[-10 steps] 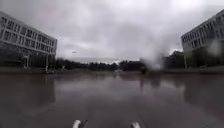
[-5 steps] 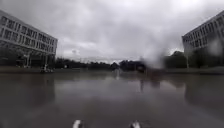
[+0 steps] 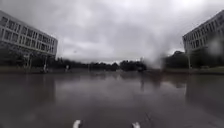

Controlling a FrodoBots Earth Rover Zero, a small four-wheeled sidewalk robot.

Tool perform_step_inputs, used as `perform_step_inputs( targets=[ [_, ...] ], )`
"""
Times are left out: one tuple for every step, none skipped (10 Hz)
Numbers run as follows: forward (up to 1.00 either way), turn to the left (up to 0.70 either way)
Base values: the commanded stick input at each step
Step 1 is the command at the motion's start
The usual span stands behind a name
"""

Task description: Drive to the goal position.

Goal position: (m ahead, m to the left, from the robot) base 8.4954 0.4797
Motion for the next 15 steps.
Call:
perform_step_inputs(
  targets=[
    [0.7,0.0],
    [0.7,0.0],
    [0.7,0.0],
    [0.7,0.0],
    [0.7,0.0],
    [0.7,0.0],
    [0.7,0.0],
    [0.7,0.0],
    [0.7,0.0],
    [0.7,0.0],
    [0.7,0.0],
    [0.7,0.0],
    [0.7,0.0],
    [0.7,0.0],
    [0.7,0.0]
  ],
)
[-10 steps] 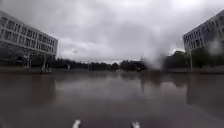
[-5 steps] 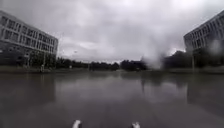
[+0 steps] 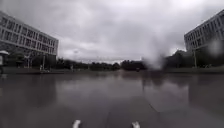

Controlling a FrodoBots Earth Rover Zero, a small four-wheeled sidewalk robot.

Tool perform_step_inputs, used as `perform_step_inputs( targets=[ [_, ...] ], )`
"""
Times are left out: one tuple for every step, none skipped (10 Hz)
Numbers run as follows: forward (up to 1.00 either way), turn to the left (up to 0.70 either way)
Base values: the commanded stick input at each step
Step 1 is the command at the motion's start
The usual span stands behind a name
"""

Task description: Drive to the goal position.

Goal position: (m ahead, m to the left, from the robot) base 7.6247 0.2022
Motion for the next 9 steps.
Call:
perform_step_inputs(
  targets=[
    [0.7,0.0],
    [0.7,0.0],
    [0.7,0.0],
    [0.7,0.0],
    [0.7,0.0],
    [0.7,0.0],
    [0.7,0.0],
    [0.7,0.0],
    [0.7,0.0]
  ],
)
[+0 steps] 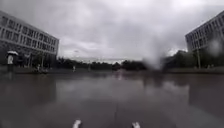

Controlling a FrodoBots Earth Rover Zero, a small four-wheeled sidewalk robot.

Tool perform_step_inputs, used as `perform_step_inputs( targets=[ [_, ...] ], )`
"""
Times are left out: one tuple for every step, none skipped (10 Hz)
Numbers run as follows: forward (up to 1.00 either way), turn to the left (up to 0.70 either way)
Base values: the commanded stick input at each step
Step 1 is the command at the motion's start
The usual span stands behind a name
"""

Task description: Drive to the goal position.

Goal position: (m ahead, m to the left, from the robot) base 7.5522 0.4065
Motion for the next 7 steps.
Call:
perform_step_inputs(
  targets=[
    [0.7,0.0],
    [0.7,-0.06],
    [0.7,-0.31],
    [0.7,-0.32],
    [0.7,-0.24],
    [0.7,-0.06],
    [0.7,0.0]
  ],
)
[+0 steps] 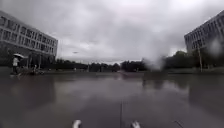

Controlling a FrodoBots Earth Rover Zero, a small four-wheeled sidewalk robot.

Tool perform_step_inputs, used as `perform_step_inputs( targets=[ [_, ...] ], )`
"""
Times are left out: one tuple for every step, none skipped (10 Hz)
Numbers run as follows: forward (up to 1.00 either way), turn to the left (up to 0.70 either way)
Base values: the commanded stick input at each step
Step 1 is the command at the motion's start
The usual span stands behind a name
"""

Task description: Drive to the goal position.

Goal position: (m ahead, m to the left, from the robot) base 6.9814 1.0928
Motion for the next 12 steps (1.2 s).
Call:
perform_step_inputs(
  targets=[
    [0.7,0.0],
    [0.7,0.0],
    [0.7,0.0],
    [0.7,0.0],
    [0.7,0.0],
    [0.7,0.0],
    [0.7,0.0],
    [0.7,0.0],
    [0.7,0.0],
    [0.7,0.0],
    [0.7,0.0],
    [0.7,0.0]
  ],
)
